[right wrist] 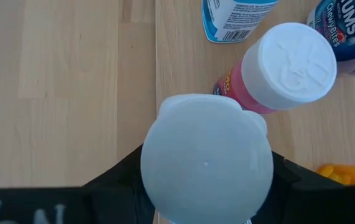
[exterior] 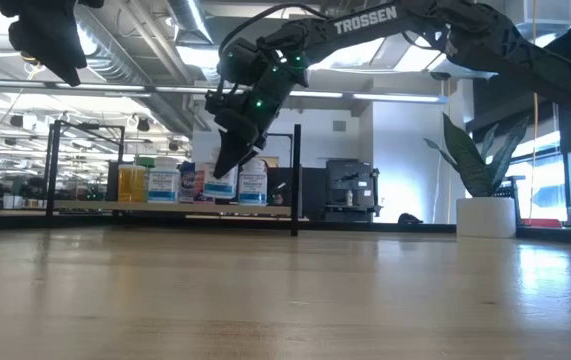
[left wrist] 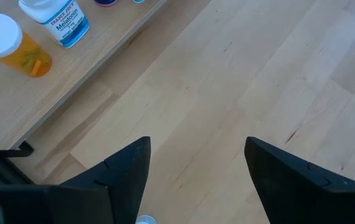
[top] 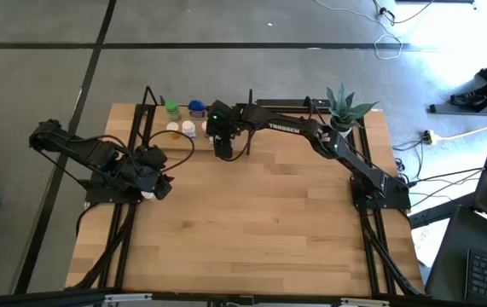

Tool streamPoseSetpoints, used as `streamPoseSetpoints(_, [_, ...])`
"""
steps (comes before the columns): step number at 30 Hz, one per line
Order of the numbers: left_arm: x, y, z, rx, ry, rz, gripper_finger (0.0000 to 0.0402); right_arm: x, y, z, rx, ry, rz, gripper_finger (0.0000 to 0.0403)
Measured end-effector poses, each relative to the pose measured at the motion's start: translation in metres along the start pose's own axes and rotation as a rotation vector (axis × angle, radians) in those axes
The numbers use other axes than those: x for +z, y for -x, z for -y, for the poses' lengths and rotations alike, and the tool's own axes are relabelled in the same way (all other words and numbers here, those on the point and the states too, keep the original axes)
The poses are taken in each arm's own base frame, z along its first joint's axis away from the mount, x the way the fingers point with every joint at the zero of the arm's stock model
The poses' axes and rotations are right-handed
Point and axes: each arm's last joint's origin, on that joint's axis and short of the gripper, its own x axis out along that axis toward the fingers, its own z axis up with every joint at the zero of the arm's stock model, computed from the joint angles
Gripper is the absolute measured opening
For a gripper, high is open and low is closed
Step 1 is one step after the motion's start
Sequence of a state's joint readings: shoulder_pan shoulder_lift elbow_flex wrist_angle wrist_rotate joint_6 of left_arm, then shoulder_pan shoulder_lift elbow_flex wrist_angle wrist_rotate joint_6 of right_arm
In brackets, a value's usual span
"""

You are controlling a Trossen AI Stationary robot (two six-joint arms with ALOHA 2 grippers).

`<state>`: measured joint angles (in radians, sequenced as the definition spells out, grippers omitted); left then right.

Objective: Pick and place medicine bottles onto shelf by color
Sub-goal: Put the white pill bottle on the shelf

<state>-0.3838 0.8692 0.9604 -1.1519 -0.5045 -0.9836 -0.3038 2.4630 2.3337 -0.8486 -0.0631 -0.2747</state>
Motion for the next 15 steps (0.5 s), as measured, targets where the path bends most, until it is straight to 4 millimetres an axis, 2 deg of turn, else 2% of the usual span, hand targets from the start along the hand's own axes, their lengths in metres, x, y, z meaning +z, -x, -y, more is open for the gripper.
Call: streamPoseSetpoints(15, [0.0000, 0.0000, 0.0000, 0.000, 0.000, 0.000, 0.0255, 0.0001, 0.0006, 0.0005, -0.017, -0.004, -0.004, 0.0221])
